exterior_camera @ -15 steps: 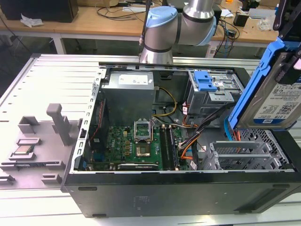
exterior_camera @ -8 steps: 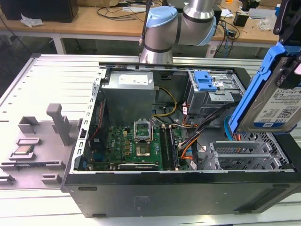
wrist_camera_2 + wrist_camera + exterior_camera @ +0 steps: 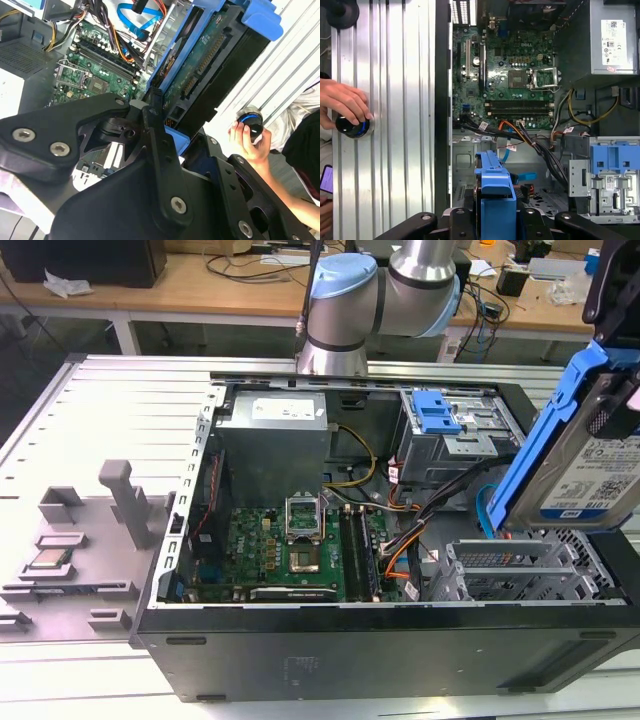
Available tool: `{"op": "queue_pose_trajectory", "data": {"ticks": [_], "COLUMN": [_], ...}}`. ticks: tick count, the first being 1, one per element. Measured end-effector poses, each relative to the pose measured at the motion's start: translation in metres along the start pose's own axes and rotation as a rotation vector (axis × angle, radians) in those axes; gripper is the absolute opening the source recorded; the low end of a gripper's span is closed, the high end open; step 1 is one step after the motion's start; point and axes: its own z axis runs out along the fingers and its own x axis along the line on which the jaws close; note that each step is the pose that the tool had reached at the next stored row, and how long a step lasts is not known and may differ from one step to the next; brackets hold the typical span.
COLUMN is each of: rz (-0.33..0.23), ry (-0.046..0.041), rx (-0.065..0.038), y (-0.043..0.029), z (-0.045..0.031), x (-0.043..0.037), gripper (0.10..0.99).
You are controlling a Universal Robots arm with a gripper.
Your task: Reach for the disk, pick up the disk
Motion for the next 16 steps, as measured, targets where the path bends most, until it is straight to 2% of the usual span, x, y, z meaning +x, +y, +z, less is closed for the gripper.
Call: {"op": "queue_pose_trajectory", "data": {"ticks": [16], "rz": [0.000], "ry": [0.0001], "rx": [0.000], "y": [-0.0009], "z": [0.0129], "x": [0.0115], "gripper": [0.369]}}
